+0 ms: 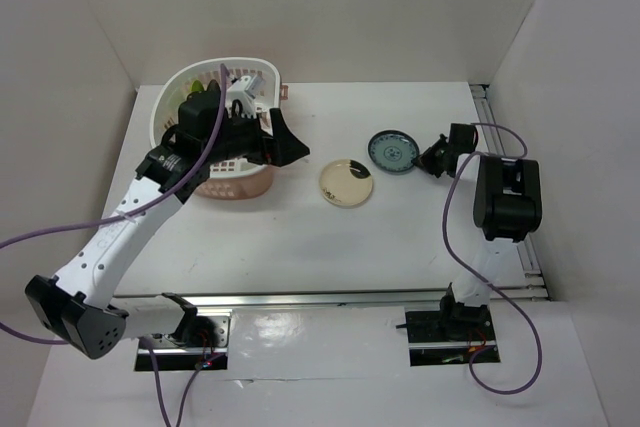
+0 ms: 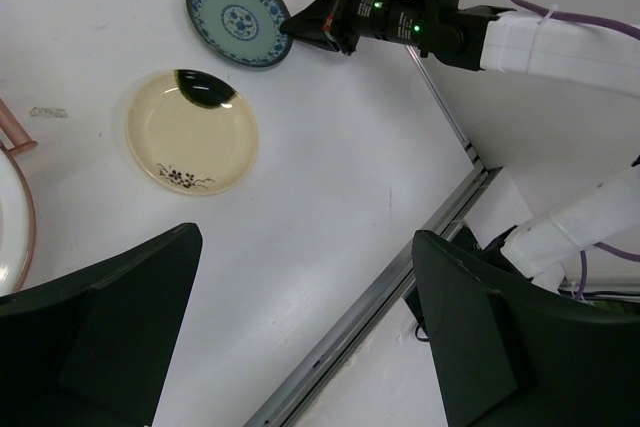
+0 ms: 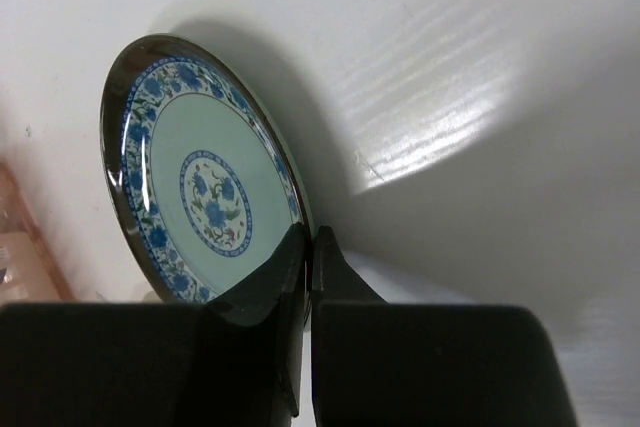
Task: Load the plates into the dish rack
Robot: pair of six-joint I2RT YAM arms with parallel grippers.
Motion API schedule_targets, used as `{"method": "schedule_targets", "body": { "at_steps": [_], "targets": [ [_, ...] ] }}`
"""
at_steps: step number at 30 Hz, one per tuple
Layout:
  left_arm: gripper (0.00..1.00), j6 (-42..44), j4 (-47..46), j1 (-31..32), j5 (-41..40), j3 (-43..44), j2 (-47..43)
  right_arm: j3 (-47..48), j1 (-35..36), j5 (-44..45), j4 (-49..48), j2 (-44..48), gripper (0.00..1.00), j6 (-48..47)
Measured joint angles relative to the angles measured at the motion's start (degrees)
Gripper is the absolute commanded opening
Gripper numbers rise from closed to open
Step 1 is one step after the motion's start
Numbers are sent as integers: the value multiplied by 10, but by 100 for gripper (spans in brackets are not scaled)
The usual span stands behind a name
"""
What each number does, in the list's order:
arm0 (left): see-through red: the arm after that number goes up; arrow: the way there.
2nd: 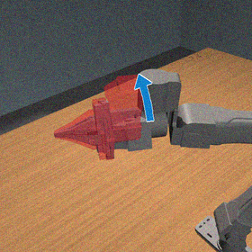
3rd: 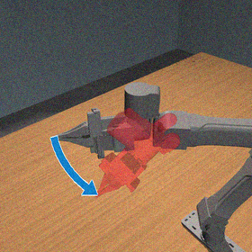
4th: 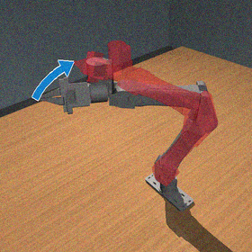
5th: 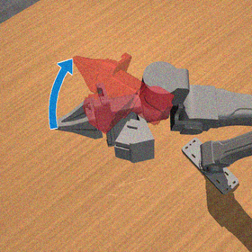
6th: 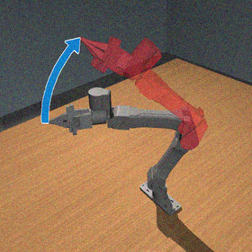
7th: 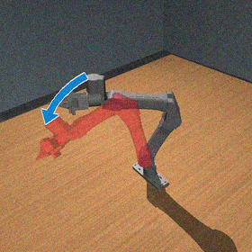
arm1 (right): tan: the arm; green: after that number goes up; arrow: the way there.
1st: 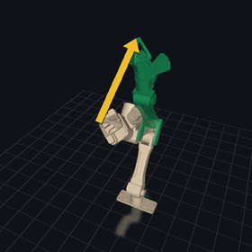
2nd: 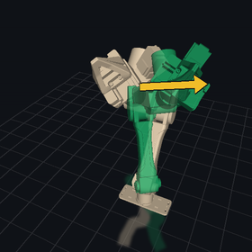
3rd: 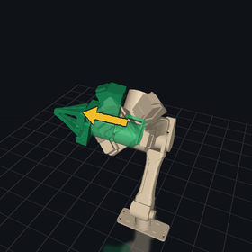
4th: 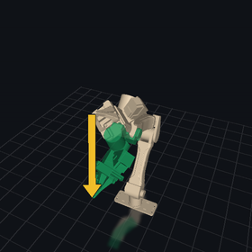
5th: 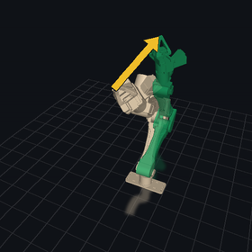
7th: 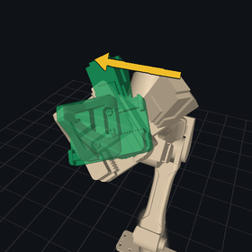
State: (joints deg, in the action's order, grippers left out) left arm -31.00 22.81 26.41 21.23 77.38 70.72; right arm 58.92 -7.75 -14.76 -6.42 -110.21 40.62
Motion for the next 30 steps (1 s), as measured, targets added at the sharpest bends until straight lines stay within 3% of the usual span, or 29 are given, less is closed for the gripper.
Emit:
{"method": "schedule_targets", "body": {
  "at_steps": [15, 20, 30],
  "targets": [
    [100, 11, 8, 0, -7, 40, 53, 35, -2, 15, 65, 15, 0, 37],
    [100, 10, 21, 0, -8, 102, 101, 35, -9, 19, 73, 50, 0, 46],
    [100, 10, 29, 0, -5, 139, 141, 43, -11, 0, 60, 161, 0, 52]
  ]
}}
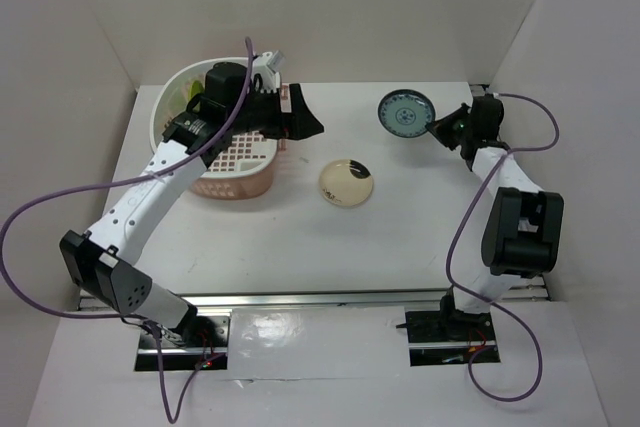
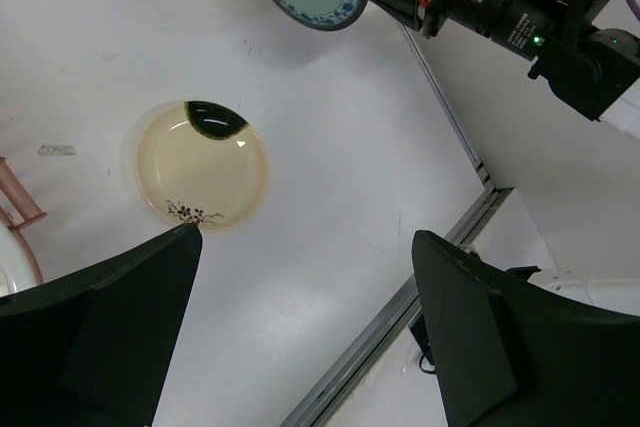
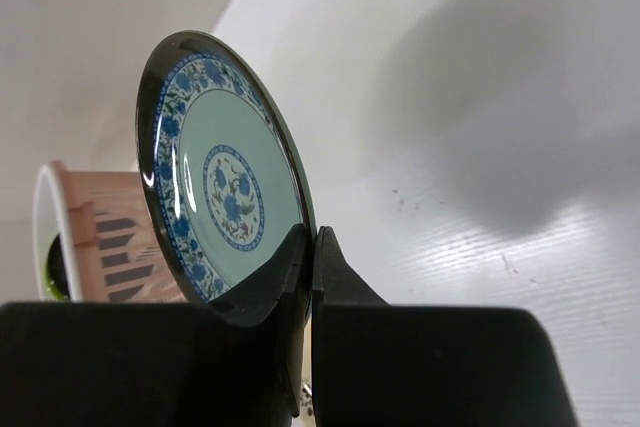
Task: Load the plates into the dish rack
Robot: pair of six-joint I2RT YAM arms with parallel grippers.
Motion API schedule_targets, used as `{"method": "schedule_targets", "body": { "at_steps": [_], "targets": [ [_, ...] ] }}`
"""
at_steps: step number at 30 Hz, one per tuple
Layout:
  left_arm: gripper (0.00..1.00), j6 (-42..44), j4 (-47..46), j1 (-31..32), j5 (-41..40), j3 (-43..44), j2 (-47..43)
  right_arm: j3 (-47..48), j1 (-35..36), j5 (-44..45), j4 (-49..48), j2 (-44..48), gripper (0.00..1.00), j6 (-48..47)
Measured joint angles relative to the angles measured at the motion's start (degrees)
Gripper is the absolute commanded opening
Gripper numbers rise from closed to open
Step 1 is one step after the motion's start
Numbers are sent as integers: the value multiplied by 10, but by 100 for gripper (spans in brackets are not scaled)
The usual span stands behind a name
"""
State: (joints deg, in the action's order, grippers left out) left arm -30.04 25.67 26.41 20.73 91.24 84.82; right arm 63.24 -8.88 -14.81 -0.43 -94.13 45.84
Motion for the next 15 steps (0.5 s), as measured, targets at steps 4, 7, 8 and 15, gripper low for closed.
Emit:
{"method": "schedule_targets", "body": {
  "at_steps": [4, 7, 8, 15],
  "targets": [
    [100, 0, 2, 0, 1, 10, 9, 1, 0, -33, -24, 17, 0, 0],
    [100, 0, 2, 0, 2, 22, 19, 0, 3, -75, -60, 23, 0, -2],
    [100, 0, 0, 0, 3, 27, 24, 0, 5, -97, -76, 24, 0, -3],
    [100, 1, -18, 0, 3, 30, 55, 11, 63, -251, -165, 25, 0, -23]
  ]
}}
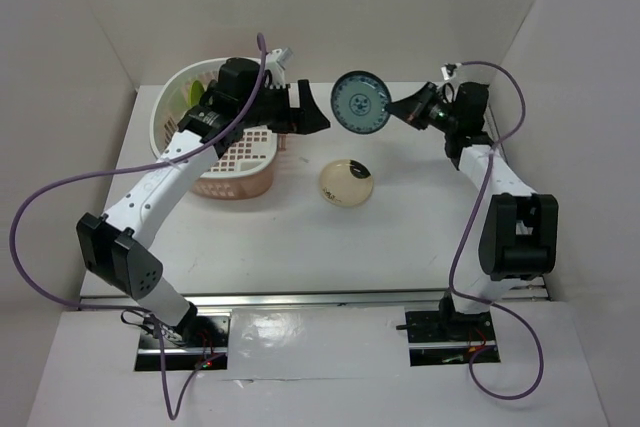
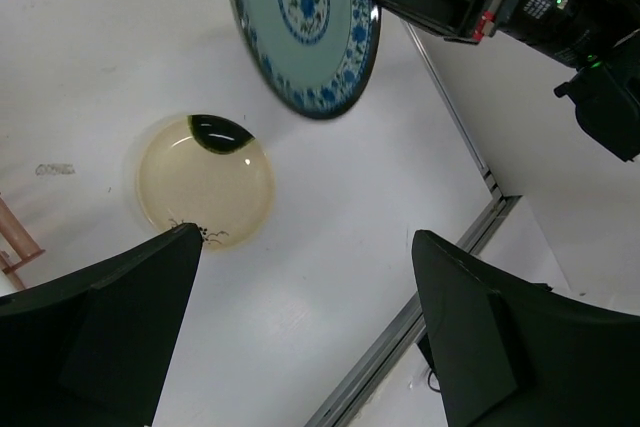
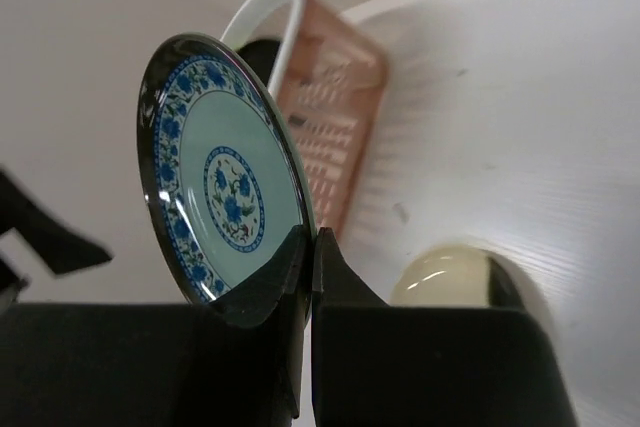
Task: Load the plates into the dish rack
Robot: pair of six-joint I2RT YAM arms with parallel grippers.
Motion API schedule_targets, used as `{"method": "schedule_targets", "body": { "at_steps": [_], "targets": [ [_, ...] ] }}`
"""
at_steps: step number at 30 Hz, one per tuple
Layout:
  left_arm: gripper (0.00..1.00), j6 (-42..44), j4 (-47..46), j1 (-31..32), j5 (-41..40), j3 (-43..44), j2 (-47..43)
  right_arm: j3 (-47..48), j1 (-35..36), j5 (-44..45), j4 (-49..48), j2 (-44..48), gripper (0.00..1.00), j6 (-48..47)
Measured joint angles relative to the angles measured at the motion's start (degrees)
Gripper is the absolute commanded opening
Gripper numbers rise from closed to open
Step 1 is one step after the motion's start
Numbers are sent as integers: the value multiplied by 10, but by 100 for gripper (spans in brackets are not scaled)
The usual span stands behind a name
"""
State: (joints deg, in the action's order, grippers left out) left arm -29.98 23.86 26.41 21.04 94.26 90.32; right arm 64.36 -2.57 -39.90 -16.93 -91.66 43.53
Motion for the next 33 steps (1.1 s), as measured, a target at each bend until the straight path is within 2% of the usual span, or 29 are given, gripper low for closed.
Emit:
{"method": "schedule_targets", "body": {
  "at_steps": [7, 10, 14, 21, 24, 25, 26, 27, 28, 33],
  "targets": [
    [99, 1, -11, -5, -10, 0, 24, 45, 85, -78, -1, -1, 0, -49],
    [94, 2, -14, -18, -13, 0, 25, 48, 91, -92, 0, -1, 0, -58],
    [80, 5, -24, -42, -14, -4, 25, 50, 94, -100, 7, -5, 0, -73],
    [77, 13, -29, -59, -16, -18, 25, 62, 113, -111, 16, -10, 0, -81],
    [55, 11, -33, -60, -9, -18, 25, 76, 123, -114, 15, -15, 0, -84],
    [43, 10, -35, -60, -5, -18, 25, 79, 126, -114, 16, -17, 0, -85],
    [17, 7, -37, -60, -2, -18, 25, 80, 128, -114, 16, -18, 0, -86],
    [6, 7, -39, -60, 2, -18, 25, 81, 130, -113, 16, -19, 0, -87],
    [0, 3, -43, -60, 14, -18, 25, 81, 132, -108, 17, -21, 0, -96],
    [0, -2, -41, -61, 17, -18, 25, 85, 134, -113, 17, -35, 0, -100]
  ]
}}
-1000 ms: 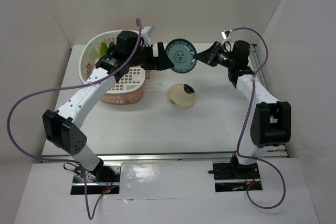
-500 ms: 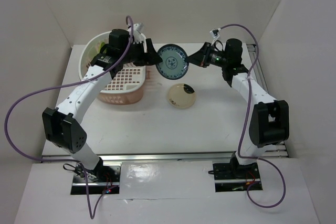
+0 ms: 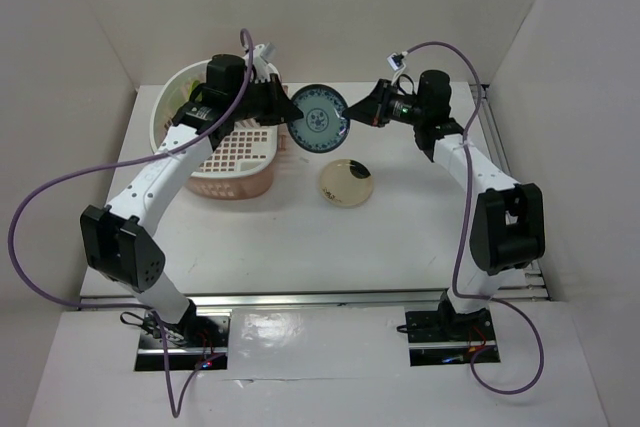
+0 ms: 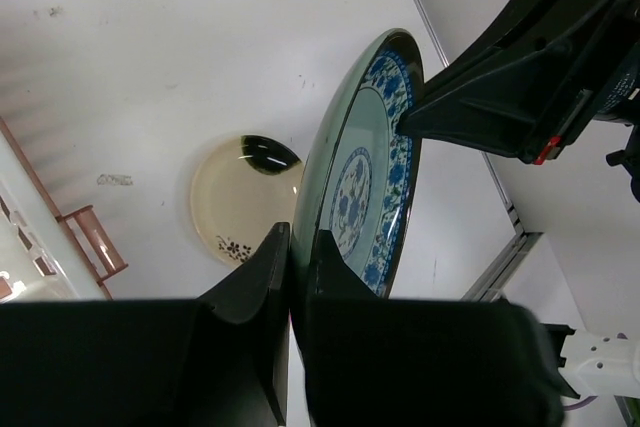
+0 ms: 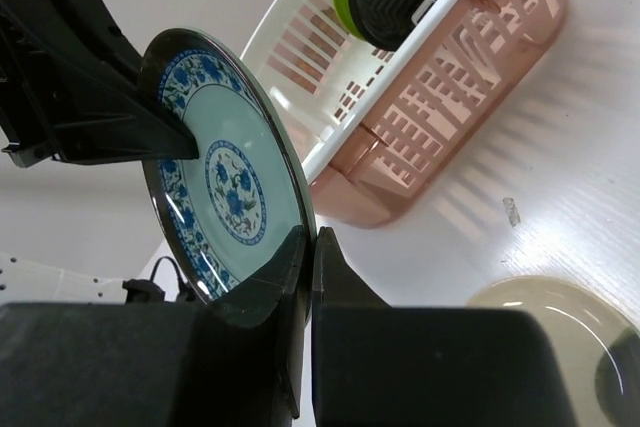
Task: Load the plates into the dish rack
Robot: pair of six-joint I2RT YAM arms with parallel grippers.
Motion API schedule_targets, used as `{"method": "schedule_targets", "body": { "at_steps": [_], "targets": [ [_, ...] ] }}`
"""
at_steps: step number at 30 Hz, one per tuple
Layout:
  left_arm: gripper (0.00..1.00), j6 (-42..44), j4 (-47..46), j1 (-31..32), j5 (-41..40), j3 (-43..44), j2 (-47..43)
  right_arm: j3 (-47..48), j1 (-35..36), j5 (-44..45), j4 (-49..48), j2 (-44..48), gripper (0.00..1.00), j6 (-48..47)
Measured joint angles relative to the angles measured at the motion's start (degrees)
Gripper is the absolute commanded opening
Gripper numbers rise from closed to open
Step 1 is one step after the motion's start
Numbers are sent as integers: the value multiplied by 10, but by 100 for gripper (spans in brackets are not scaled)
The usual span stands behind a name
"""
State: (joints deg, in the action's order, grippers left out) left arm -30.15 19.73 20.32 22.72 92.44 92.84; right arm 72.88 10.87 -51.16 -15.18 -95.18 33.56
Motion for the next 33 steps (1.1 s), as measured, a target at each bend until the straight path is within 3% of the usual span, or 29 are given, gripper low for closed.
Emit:
{"method": "schedule_targets", "body": {
  "at_steps": [3, 8, 11, 12, 21, 22, 23, 33],
  "targets": [
    [0, 1, -1, -1, -1, 0, 0, 7, 1, 0, 4, -3, 8, -1],
    [0, 14, 1, -1, -22, 0, -6, 19, 5, -3, 7, -10, 61, 8],
    [0, 19, 5, -1, -31, 0, -10, 27, 8, -6, 8, -12, 75, 11],
    [0, 20, 5, -1, -35, 0, -11, 31, 8, -6, 9, -14, 85, 11],
    [0, 30, 12, -21, -33, 0, -31, 50, 8, -5, 14, -30, 90, 11],
    [0, 30, 12, -24, -33, 0, -35, 50, 8, -5, 14, -31, 92, 11],
    [0, 30, 12, -30, -33, 0, -38, 50, 8, -5, 15, -32, 100, 10],
    [0, 22, 12, -73, -11, 26, -51, 77, 8, -1, 24, -61, 100, 11]
  ]
}}
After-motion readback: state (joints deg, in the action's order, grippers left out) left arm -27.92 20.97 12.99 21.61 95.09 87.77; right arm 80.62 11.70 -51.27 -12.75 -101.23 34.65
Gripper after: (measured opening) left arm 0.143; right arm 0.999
